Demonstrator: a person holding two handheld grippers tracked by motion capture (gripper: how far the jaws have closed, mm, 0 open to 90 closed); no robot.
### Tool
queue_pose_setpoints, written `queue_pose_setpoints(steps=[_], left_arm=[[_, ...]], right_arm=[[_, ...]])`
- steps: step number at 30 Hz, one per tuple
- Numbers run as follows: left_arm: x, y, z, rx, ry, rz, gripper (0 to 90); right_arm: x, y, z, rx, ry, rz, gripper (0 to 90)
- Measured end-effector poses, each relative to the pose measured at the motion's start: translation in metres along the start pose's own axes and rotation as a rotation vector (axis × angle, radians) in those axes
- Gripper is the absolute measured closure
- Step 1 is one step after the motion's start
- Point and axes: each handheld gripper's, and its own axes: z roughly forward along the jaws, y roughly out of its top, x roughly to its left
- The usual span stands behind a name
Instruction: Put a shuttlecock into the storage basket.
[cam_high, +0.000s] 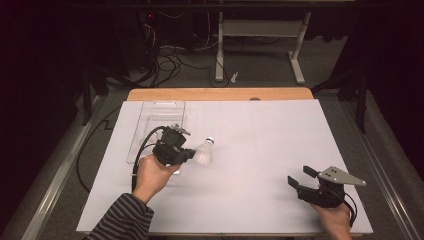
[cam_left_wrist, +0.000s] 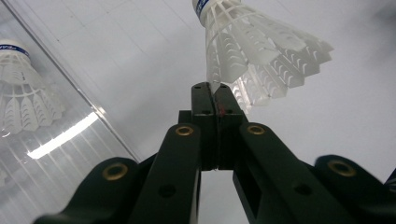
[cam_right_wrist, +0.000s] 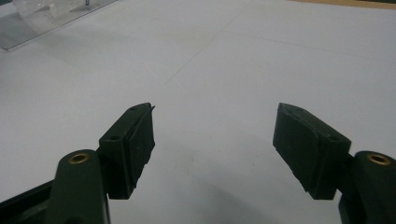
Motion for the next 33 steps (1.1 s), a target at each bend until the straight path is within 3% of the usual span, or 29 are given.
queue_pose_setpoints(steps=[18, 33], left_arm=[[0.014, 0.006, -0.015, -0.032, 0.020, -0.018, 89.7], [0.027, 0.012, -0.025, -0.070, 0.060, -0.037, 89.7]], right_arm=[[0.000, 0.000, 0.000, 0.001, -0.001, 0.002, 29.9], [0.000, 0.000, 0.000, 0.000, -0.002, -0.002, 29.9]])
